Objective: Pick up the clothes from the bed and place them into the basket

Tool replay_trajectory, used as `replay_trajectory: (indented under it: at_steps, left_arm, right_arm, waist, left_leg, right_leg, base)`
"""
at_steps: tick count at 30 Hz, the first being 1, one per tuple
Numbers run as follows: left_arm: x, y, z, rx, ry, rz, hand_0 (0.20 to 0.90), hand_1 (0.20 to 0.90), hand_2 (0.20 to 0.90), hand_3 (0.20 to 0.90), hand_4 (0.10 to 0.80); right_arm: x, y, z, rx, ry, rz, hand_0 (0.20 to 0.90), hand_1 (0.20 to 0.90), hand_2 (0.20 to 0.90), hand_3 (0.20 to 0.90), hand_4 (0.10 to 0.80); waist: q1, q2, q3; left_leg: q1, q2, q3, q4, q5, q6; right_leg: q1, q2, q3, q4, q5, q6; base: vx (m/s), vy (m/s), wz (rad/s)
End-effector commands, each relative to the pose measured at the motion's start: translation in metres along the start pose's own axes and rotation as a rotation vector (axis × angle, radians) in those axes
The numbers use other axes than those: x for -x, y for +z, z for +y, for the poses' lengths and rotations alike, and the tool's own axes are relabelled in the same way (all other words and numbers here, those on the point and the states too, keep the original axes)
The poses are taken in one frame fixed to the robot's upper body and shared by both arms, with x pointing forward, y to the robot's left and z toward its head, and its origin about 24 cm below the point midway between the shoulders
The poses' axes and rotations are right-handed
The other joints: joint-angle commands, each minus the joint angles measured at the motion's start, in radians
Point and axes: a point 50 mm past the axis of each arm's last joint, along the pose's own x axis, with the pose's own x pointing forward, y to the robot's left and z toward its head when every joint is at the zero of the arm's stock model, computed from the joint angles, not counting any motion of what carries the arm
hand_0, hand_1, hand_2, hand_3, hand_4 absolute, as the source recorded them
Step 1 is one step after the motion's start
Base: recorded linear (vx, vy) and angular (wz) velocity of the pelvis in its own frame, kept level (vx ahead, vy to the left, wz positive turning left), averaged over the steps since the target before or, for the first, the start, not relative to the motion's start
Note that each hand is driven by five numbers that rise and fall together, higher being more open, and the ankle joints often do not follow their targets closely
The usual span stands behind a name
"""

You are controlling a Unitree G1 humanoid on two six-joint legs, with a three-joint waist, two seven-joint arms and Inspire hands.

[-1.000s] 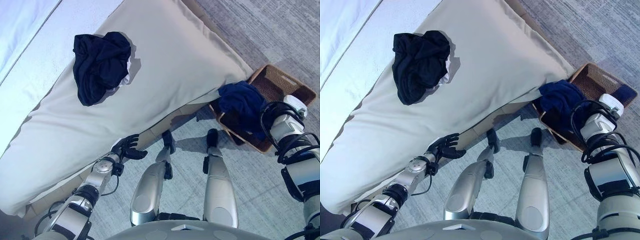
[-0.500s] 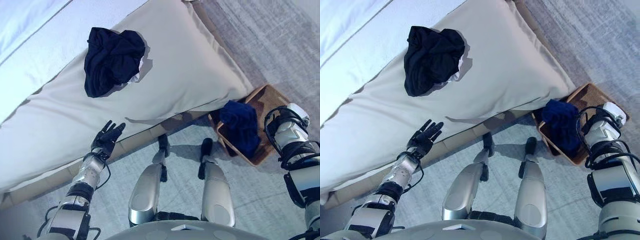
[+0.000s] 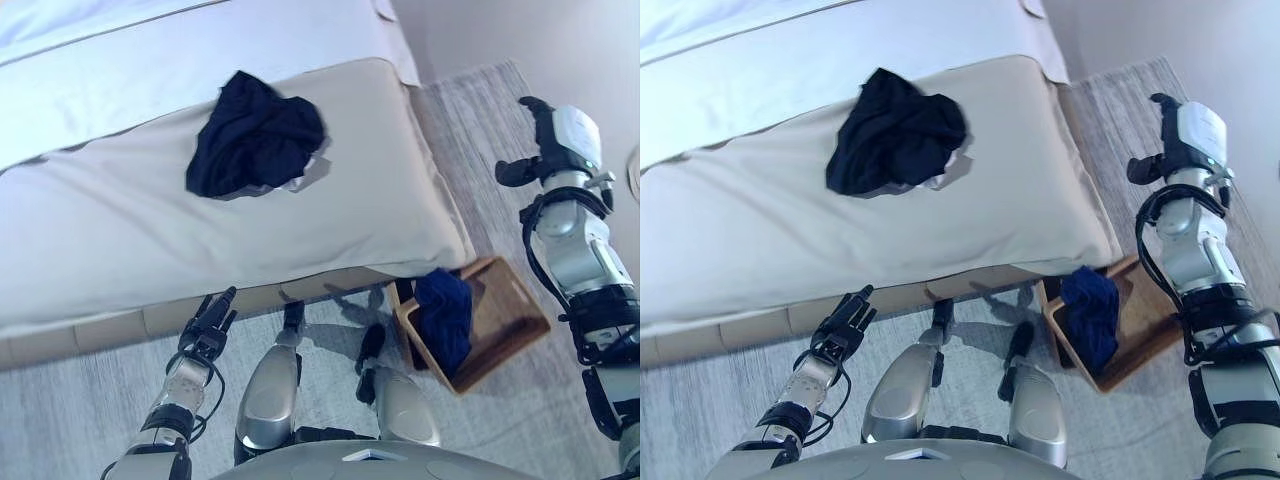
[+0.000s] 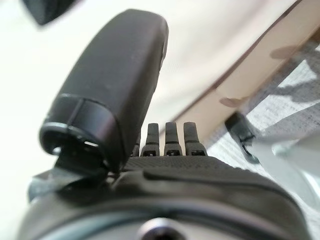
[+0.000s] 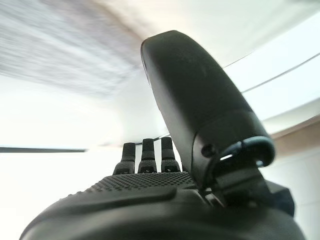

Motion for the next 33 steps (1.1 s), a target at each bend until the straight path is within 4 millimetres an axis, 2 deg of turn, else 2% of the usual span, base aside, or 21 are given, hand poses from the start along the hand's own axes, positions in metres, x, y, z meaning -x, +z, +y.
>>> replay_trajectory:
  at_steps: [1, 3, 4, 6, 10, 13, 18, 23, 25, 26, 27, 28, 29, 33]
  left_arm:
    - [0.008, 0.026, 0.036, -0.206, 0.066, -0.044, 0.9, 0.9, 0.9, 0.9, 0.8]
    - [0.008, 0.034, 0.033, -0.478, 0.033, -0.043, 0.9, 0.9, 0.9, 0.9, 0.8]
    - [0.008, 0.036, 0.032, -0.593, 0.005, -0.038, 0.9, 0.9, 0.9, 0.9, 0.8]
    - [0.008, 0.038, 0.028, -0.721, -0.033, -0.024, 0.9, 0.9, 0.9, 0.9, 0.8]
    - [0.006, 0.04, 0.024, -0.715, -0.07, -0.02, 0.9, 0.9, 0.9, 0.9, 0.8]
    - [0.006, 0.041, 0.024, -0.687, -0.078, -0.021, 0.9, 0.9, 0.9, 0.9, 0.8]
    - [0.008, 0.036, 0.028, -0.653, -0.103, -0.021, 0.9, 0.9, 0.9, 0.9, 0.8]
    - [0.009, 0.038, 0.023, -0.604, -0.151, -0.052, 0.9, 0.9, 0.9, 0.9, 0.8]
    - [0.009, 0.039, 0.02, -0.592, -0.171, -0.065, 0.9, 0.9, 0.9, 0.9, 0.8]
    - [0.01, 0.04, 0.02, -0.587, -0.181, -0.072, 0.9, 0.9, 0.9, 0.9, 0.8]
    - [0.011, 0.041, 0.019, -0.582, -0.189, -0.08, 0.9, 0.9, 0.9, 0.9, 0.8]
    - [0.011, 0.042, 0.018, -0.578, -0.195, -0.086, 0.9, 0.9, 0.9, 0.9, 0.8]
    - [0.011, 0.043, 0.018, -0.577, -0.196, -0.09, 0.9, 0.9, 0.9, 0.9, 0.8]
    - [0.013, 0.048, 0.018, -0.57, -0.181, -0.11, 0.9, 0.9, 0.9, 0.9, 0.8]
  right_arm:
    - [-0.017, 0.048, -0.02, 0.041, -0.109, -0.167, 0.9, 0.9, 0.9, 0.9, 0.8]
    - [-0.029, 0.061, -0.024, 0.063, -0.11, -0.154, 0.9, 0.9, 0.9, 0.9, 0.8]
    - [-0.033, 0.066, -0.027, 0.074, -0.117, -0.15, 0.9, 0.9, 0.9, 0.9, 0.8]
    - [-0.04, 0.076, -0.034, 0.085, -0.138, -0.146, 0.9, 0.9, 0.9, 0.9, 0.8]
    - [-0.054, 0.093, -0.047, 0.088, -0.219, -0.113, 0.9, 0.9, 0.9, 0.9, 0.8]
    - [-0.059, 0.096, -0.051, 0.114, -0.236, -0.068, 0.9, 0.9, 0.9, 0.9, 0.8]
    - [-0.064, 0.077, -0.036, 0.195, -0.111, 0.079, 0.9, 0.9, 0.9, 0.9, 0.8]
    - [-0.066, 0.064, -0.034, 0.283, -0.018, 0.234, 0.9, 0.9, 0.9, 0.9, 0.8]
    - [-0.065, 0.058, -0.033, 0.331, 0.033, 0.299, 0.9, 0.9, 0.9, 0.9, 0.8]
    - [-0.065, 0.054, -0.032, 0.343, 0.061, 0.326, 0.648, 0.648, 0.648, 0.606, 0.506]
    - [-0.064, 0.053, -0.032, 0.348, 0.077, 0.348, 0.453, 0.453, 0.453, 0.378, 0.278]
    - [-0.065, 0.052, -0.032, 0.347, 0.071, 0.348, 0.3, 0.3, 0.3, 0.2, 0.1]
    - [-0.065, 0.053, -0.033, 0.347, 0.064, 0.339, 0.3, 0.3, 0.3, 0.2, 0.1]
    - [-0.07, 0.078, -0.05, 0.24, -0.164, 0.165, 0.3, 0.3, 0.3, 0.2, 0.1]
  waist:
    - [0.078, -0.083, -0.061]
    - [0.142, -0.084, -0.041]
    - [0.167, -0.084, -0.033]
    - [0.201, -0.075, -0.019]
    - [0.264, -0.053, 0.006]
    - [0.295, -0.05, 0.02]
    - [0.34, -0.039, 0.041]
    - [0.372, -0.018, 0.071]
    - [0.383, -0.015, 0.071]
    - [0.388, -0.014, 0.071]
    - [0.393, -0.016, 0.071]
    - [0.395, -0.016, 0.071]
    - [0.395, -0.017, 0.071]
    - [0.383, -0.034, 0.071]
  left_leg:
    - [-0.059, -0.075, -0.034, 0.135, -0.171, 0.077]
    - [-0.085, -0.087, -0.072, 0.139, -0.163, 0.083]
    - [-0.082, -0.084, -0.084, 0.136, -0.182, 0.079]
    - [-0.102, -0.088, -0.1, 0.126, -0.167, 0.082]
    - [-0.147, -0.091, -0.123, 0.097, -0.137, 0.083]
    - [-0.173, -0.091, -0.13, 0.093, -0.127, 0.081]
    - [-0.207, -0.099, -0.16, 0.094, -0.112, 0.083]
    - [-0.252, -0.106, -0.175, 0.114, -0.097, 0.083]
    - [-0.28, -0.105, -0.181, 0.117, -0.088, 0.082]
    - [-0.292, -0.104, -0.185, 0.117, -0.084, 0.082]
    - [-0.307, -0.103, -0.189, 0.117, -0.08, 0.081]
    - [-0.317, -0.102, -0.193, 0.116, -0.076, 0.08]
    - [-0.322, -0.101, -0.195, 0.116, -0.075, 0.08]
    - [-0.323, -0.082, -0.199, 0.101, -0.074, 0.074]
  right_leg:
    - [-0.044, -0.011, -0.02, 0.112, -0.052, -0.025]
    - [-0.037, -0.023, -0.059, 0.135, -0.055, -0.028]
    - [-0.029, -0.025, -0.059, 0.152, -0.073, -0.023]
    - [-0.035, -0.036, -0.081, 0.167, -0.065, -0.019]
    - [-0.058, -0.063, -0.137, 0.201, -0.065, -0.009]
    - [-0.072, -0.077, -0.166, 0.224, -0.069, -0.003]
    - [-0.085, -0.103, -0.203, 0.269, -0.079, 0.0]
    - [-0.114, -0.134, -0.229, 0.341, -0.088, 0.009]
    - [-0.136, -0.135, -0.239, 0.358, -0.093, 0.013]
    - [-0.147, -0.135, -0.246, 0.363, -0.095, 0.014]
    - [-0.16, -0.132, -0.252, 0.367, -0.097, 0.015]
    - [-0.172, -0.13, -0.255, 0.37, -0.1, 0.017]
    - [-0.177, -0.128, -0.256, 0.371, -0.099, 0.018]
    - [-0.195, -0.107, -0.246, 0.351, -0.085, 0.027]
  base:
    - [0.09, 0.039, 0.55]
    - [0.133, 0.039, 0.61]
    - [0.14, 0.035, 0.61]
    - [0.066, 0.074, 0.57]
    - [-0.019, 0.096, 0.47]
    - [-0.009, 0.039, 0.41]
    - [0.009, 0.045, 0.3]
    - [-0.001, 0.026, 0.24]
    - [-0.03, -0.009, 0.11]
    - [-0.028, -0.042, 0.06]
    - [-0.028, -0.064, 0.07]
    - [-0.024, -0.063, 0.11]
    - [-0.03, -0.076, 0.11]
    - [-0.034, -0.073, 0.04]
